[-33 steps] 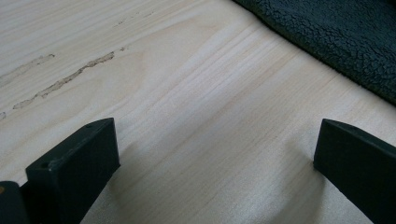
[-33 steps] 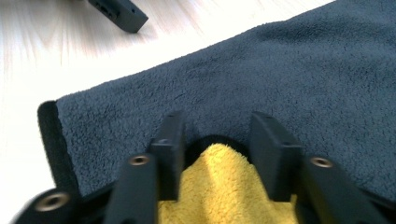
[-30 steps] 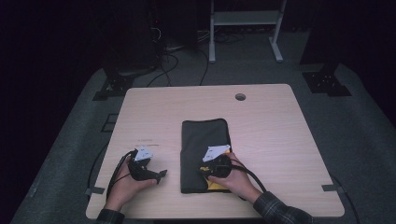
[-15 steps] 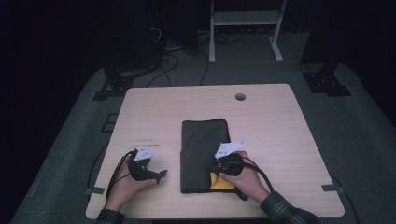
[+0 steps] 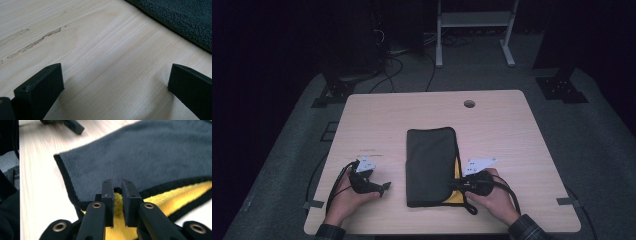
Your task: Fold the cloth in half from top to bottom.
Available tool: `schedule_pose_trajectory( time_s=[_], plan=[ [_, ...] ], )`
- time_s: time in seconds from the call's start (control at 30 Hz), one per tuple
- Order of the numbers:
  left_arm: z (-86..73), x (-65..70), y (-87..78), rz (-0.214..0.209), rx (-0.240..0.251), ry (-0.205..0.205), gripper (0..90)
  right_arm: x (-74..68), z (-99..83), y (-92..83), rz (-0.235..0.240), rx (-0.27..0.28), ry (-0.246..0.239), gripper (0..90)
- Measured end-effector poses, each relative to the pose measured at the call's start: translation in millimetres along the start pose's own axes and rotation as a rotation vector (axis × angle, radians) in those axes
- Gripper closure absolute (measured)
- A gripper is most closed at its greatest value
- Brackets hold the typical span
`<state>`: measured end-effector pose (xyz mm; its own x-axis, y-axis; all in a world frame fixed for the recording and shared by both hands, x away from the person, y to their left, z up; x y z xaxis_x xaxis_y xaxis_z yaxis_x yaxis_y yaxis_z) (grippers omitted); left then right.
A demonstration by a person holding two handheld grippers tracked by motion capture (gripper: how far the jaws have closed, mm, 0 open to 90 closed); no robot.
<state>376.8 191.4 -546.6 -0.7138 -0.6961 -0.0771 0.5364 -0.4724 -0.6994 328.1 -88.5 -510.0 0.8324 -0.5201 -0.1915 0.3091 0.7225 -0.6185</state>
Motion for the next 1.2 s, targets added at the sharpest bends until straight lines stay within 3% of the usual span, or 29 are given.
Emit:
schedule_pose_trajectory(
  time_s=[0.33, 0.6, 0.87, 1.2],
  plan=[
    [0.0, 0.4, 0.0, 0.001, 0.001, -0.006, 0.0, 4.1, -24.8, -9.3, -0.045, -0.062, -0.013, 76.3],
    [0.0, 0.4, 0.0, 0.002, 0.001, -0.007, 0.0, 4.8, -44.0, -21.4, -0.054, -0.103, 0.002, 77.0],
    [0.1, 0.6, 0.0, 0.002, 0.002, -0.007, 0.0, 10.6, -48.1, -44.9, -0.073, -0.048, 0.053, 74.1],
    [0.3, 0.7, -0.1, 0.001, 0.002, -0.001, 0.0, 50.0, -21.8, -41.7, -0.123, 0.029, 0.119, 61.0]
  ],
)
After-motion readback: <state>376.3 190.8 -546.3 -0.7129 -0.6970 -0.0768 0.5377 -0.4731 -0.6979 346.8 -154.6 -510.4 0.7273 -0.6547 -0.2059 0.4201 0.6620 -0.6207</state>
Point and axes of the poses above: each handheld gripper's, and its own axes: y roughly forward along the jaws, z roughly out of its top, x roughly to its right, the point moved 9 cm from there along y, roughly forward along the jaws, and after that the axes turned 5 degrees about y, right-handed, at the moved point
